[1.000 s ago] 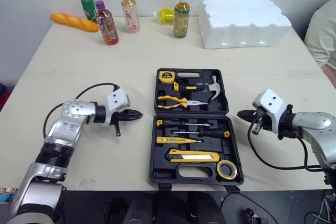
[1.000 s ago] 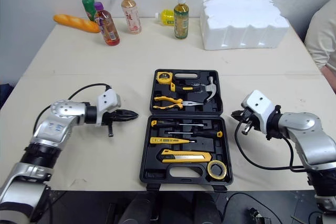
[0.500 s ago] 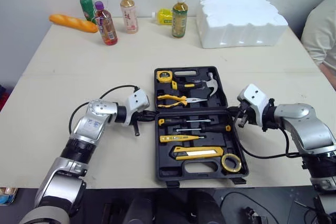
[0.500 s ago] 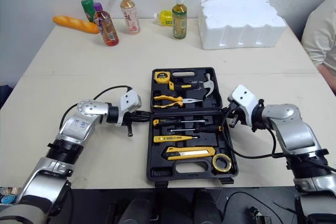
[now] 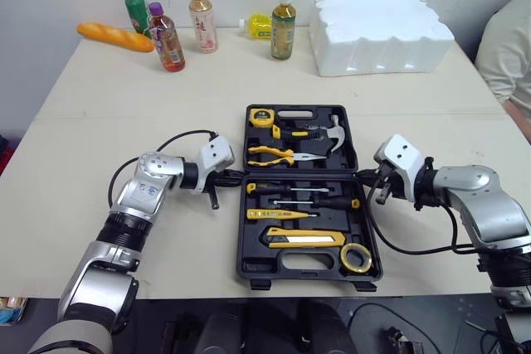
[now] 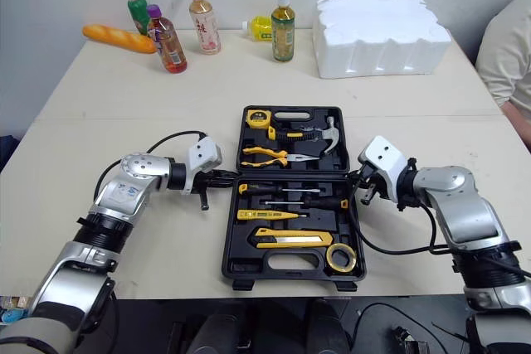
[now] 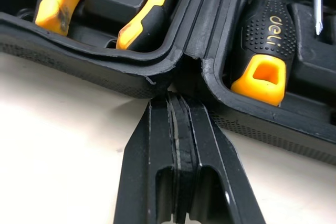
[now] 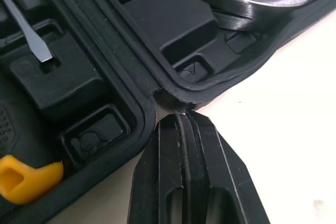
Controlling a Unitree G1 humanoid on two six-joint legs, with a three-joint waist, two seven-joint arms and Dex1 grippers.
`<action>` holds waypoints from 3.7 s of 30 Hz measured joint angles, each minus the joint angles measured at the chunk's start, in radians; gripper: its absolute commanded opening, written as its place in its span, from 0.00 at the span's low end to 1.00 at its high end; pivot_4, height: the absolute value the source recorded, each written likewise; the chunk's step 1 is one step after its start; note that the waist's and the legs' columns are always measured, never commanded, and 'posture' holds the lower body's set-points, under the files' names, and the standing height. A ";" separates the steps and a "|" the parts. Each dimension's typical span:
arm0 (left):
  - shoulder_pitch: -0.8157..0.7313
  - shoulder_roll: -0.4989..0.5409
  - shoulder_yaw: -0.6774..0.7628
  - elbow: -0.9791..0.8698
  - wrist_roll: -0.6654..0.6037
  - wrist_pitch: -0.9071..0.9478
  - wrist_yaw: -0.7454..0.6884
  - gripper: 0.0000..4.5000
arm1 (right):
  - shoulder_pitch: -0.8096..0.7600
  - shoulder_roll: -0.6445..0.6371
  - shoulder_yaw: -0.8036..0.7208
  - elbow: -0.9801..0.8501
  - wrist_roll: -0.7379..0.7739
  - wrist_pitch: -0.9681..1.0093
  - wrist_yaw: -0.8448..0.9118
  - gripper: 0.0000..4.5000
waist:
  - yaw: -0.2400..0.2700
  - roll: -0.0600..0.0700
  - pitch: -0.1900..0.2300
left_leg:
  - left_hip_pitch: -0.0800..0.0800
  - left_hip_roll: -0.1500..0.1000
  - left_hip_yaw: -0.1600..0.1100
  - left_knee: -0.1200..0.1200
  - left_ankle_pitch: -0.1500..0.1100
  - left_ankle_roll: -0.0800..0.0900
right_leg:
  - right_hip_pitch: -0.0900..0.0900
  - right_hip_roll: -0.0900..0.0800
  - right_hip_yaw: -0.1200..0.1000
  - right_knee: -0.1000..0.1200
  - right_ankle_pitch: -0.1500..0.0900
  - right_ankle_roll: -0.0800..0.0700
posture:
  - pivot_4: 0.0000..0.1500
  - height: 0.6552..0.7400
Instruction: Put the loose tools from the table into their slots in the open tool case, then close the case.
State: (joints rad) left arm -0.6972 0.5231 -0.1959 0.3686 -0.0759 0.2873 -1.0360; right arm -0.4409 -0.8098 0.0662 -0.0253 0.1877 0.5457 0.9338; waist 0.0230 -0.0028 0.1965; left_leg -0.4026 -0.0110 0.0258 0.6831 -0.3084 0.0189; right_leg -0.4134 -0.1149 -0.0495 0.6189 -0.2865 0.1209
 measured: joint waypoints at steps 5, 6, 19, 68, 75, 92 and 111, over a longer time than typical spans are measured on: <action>-0.005 0.043 0.033 0.000 -0.007 0.072 0.008 0.07 | 0.067 -0.041 -0.061 -0.040 0.016 0.019 -0.006 0.07 | 0.000 0.000 0.000 | 0.000 0.000 0.000 0.000 0.000 0.000 | 0.000 0.000 0.000 0.000 0.000 0.000 | 1.00 0.98; -0.003 0.061 0.041 -0.001 -0.010 0.090 0.005 0.14 | 0.079 -0.055 -0.074 -0.048 0.019 0.030 -0.005 0.15 | 0.000 0.000 0.000 | 0.000 0.000 0.000 0.000 0.000 0.000 | 0.000 0.000 0.000 0.000 0.000 0.000 | 1.00 0.98; -0.179 0.058 0.201 -0.111 -0.200 0.828 0.153 0.97 | -0.097 -0.024 -0.229 -0.158 0.274 0.526 -0.105 1.00 | 0.001 -0.001 0.000 | -0.001 -0.001 -0.003 0.000 0.000 0.000 | 0.000 0.000 0.001 0.001 0.000 0.000 | 1.00 0.98; -0.140 -0.155 0.188 -0.100 -0.191 0.720 0.431 0.05 | -0.305 0.285 -0.105 0.121 0.151 0.581 -0.484 0.00 | -0.016 -0.006 -0.021 | 0.010 0.000 0.009 -0.003 -0.005 0.000 | 0.002 -0.003 0.004 0.002 0.001 0.001 | 1.00 0.98; -0.157 -0.140 0.194 -0.061 -0.148 0.434 0.422 0.00 | -0.286 0.291 -0.149 0.083 0.136 0.402 -0.462 0.00 | -0.027 -0.006 -0.019 | -0.005 0.001 0.015 -0.002 -0.004 -0.001 | -0.016 -0.002 0.005 0.006 0.001 0.000 | 1.00 0.98; 0.228 -0.033 0.158 -0.248 0.109 -0.376 0.511 0.82 | 0.161 0.157 -0.058 0.089 -0.343 -0.981 -0.530 0.72 | -0.026 -0.006 -0.017 | 0.000 0.006 0.024 -0.002 -0.005 0.000 | -0.015 -0.001 0.004 0.005 0.002 -0.002 | 1.00 0.98; 0.527 0.480 0.616 -0.336 -0.587 0.476 0.002 0.78 | 1.044 -0.181 -0.791 -0.410 0.546 -0.095 0.276 0.64 | 0.000 -0.002 -0.016 | 0.043 0.024 0.013 -0.023 -0.022 -0.007 | 0.030 0.000 0.000 -0.024 -0.005 -0.022 | 1.00 0.98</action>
State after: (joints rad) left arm -0.1699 1.0034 0.4200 0.0323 -0.6632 0.7628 -1.0341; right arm 0.6031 -0.9911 -0.7244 -0.4355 0.7337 0.4508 1.2096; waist 0.0231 -0.0051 0.1810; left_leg -0.3593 0.0127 0.0386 0.6598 -0.3308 0.0124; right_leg -0.3830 -0.1150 -0.0493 0.5949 -0.2914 0.0984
